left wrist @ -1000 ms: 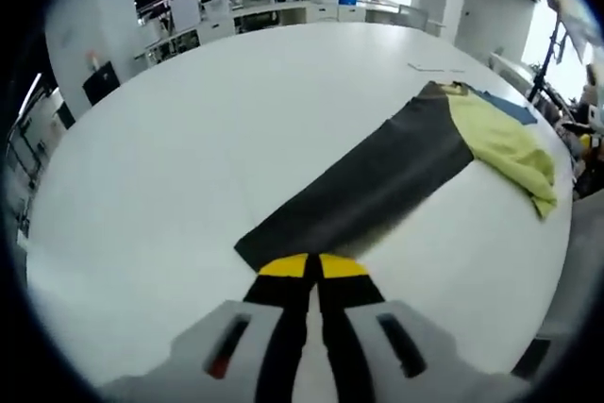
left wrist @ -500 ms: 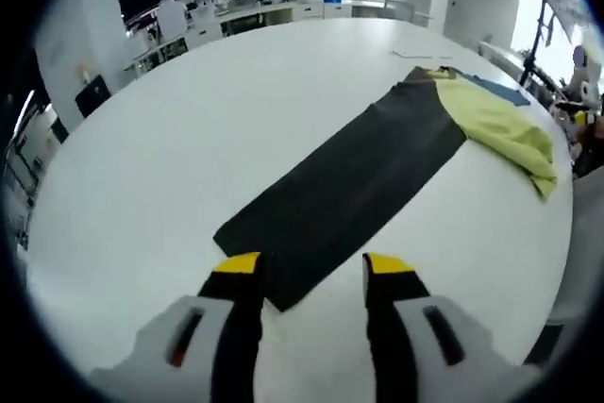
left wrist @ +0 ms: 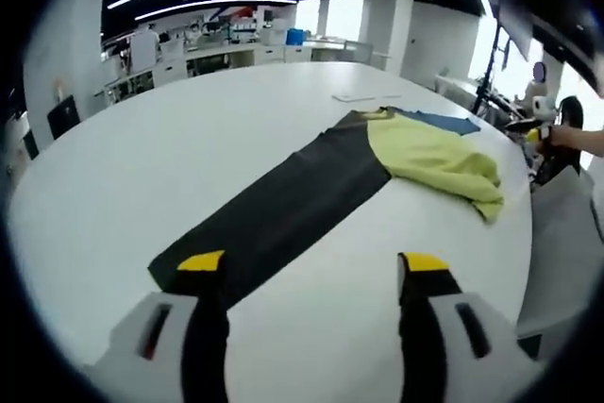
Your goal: Fold the garment on the visible template until the final outline fits inside the template.
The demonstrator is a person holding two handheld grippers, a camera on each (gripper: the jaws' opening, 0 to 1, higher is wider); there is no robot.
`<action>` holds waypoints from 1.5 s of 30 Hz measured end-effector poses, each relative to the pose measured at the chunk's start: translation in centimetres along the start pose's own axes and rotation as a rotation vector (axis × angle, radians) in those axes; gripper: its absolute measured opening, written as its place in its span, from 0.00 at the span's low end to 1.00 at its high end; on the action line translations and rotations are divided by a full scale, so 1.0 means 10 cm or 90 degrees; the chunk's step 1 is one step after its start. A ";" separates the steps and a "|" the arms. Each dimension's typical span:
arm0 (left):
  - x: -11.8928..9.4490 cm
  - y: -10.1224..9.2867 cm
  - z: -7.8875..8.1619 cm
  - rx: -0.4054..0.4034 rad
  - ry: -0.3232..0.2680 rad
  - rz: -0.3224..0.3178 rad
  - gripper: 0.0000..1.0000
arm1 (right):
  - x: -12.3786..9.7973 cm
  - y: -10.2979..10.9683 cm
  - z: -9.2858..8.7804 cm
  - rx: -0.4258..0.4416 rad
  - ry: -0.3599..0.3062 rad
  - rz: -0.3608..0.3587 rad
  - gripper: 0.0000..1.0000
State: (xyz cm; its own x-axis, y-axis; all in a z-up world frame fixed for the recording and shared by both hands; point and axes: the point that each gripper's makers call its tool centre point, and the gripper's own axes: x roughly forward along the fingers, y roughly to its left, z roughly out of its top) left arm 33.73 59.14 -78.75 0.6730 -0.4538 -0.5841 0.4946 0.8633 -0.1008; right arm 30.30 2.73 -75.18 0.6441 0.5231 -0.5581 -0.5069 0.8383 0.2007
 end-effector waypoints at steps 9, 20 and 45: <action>0.00 -0.51 0.21 0.001 -0.056 -0.049 0.69 | 0.03 0.10 0.00 -0.021 0.004 0.020 0.95; 0.04 -1.27 0.36 0.033 -0.071 -0.118 0.66 | 0.08 0.26 -0.01 -0.052 0.015 0.053 0.95; 0.07 -2.14 0.43 0.005 -0.131 -0.142 0.96 | 0.17 0.53 -0.07 -0.097 0.030 0.091 0.95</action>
State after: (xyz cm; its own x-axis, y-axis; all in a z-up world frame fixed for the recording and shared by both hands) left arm 25.95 39.39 -73.57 0.6439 -0.6680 -0.3731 0.6464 0.7358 -0.2019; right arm 28.29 7.95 -75.56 0.5334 0.6242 -0.5708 -0.6742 0.7213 0.1587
